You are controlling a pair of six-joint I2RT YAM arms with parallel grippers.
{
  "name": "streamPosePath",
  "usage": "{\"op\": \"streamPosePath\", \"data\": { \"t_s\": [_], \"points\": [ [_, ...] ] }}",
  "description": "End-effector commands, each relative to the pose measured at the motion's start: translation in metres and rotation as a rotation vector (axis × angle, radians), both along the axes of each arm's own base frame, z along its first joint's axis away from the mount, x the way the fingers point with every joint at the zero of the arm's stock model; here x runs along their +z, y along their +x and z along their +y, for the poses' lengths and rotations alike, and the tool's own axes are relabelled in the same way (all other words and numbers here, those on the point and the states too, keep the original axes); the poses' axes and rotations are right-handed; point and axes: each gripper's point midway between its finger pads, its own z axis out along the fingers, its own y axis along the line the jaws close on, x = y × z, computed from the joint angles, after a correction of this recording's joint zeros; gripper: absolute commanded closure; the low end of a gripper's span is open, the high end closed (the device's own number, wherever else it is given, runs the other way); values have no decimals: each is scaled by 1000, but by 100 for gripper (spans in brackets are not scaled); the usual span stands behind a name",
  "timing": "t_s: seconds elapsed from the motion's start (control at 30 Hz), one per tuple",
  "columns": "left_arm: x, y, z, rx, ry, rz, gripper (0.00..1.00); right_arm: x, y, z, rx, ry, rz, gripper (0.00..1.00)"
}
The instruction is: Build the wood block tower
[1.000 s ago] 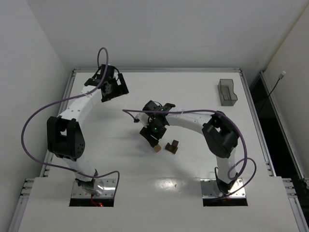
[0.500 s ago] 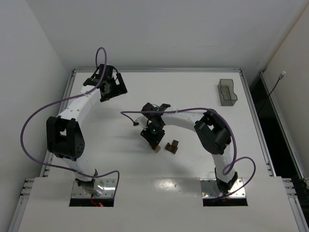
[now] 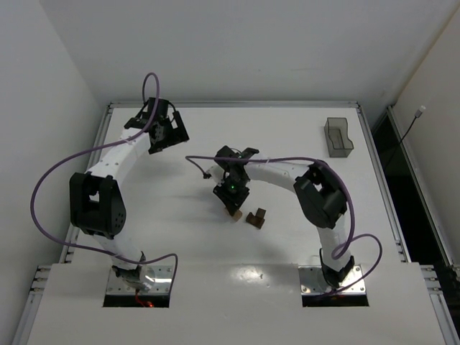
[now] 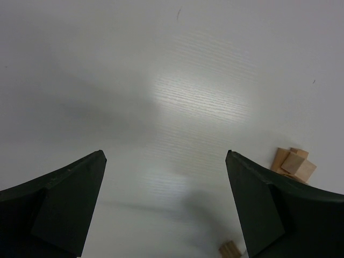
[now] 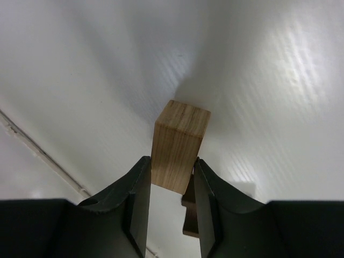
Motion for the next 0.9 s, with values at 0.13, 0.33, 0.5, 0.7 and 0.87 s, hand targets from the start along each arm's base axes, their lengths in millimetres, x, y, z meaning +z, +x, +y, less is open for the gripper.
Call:
{"op": "streamPosePath", "data": {
  "t_s": [0.13,0.33,0.5,0.7,0.87],
  "points": [
    [4,3,8,34,-4,-28,8,84,71,-3,-295,167,-91,100],
    [4,3,9,40,3,-29,8,124,119,-30,-609,198,-191,100],
    [4,3,9,40,3,-29,8,145,143,-39,-708,203,-251,100],
    [0,4,11,47,12,-22,8,136,155,-40,-761,213,-202,100],
    [0,4,11,47,13,-22,8,129,167,-43,-787,212,-184,100]
  ]
}}
